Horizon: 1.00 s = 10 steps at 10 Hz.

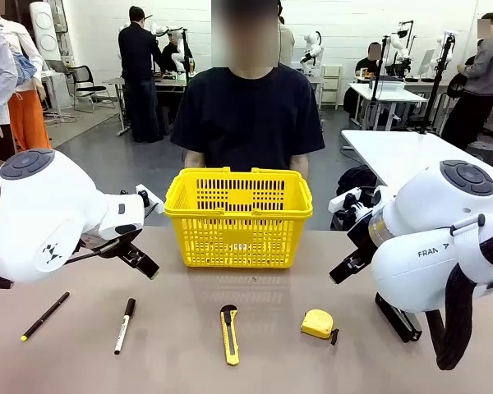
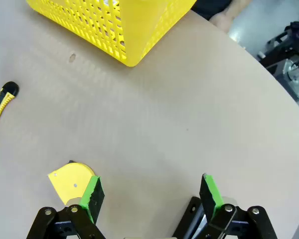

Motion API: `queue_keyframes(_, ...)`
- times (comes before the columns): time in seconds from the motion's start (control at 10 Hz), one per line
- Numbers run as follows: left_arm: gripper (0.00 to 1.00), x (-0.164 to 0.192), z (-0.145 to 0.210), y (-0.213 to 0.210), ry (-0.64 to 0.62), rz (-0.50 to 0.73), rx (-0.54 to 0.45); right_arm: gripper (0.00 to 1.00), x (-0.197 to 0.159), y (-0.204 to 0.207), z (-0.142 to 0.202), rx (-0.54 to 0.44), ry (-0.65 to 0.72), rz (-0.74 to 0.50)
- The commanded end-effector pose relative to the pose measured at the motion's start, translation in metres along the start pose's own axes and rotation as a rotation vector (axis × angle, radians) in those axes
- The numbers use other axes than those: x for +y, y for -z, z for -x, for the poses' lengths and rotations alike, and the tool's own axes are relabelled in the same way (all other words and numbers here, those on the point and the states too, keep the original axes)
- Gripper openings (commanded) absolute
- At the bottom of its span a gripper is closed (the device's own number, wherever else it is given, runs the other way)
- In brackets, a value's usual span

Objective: Place the items the person wants into the basket.
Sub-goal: Pick up the item the person points to and place it in the Market Basket.

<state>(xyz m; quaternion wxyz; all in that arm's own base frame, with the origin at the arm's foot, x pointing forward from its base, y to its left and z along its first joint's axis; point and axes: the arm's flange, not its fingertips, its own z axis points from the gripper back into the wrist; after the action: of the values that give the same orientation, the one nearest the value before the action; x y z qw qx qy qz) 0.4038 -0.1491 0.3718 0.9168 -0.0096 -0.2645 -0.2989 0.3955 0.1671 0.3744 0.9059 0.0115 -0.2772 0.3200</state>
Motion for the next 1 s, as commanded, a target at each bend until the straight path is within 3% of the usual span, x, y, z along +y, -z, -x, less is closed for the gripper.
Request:
queue_keyframes(0.0, 1.00, -0.0001, 0.0000, 0.0000, 0.000, 0.000, 0.000, 1.00, 0.0001, 0.0000, 0.0000, 0.000, 0.000, 0.000)
queue_keyframes(0.9, 1.00, -0.0001, 0.0000, 0.0000, 0.000, 0.000, 0.000, 1.00, 0.0001, 0.0000, 0.0000, 0.000, 0.000, 0.000)
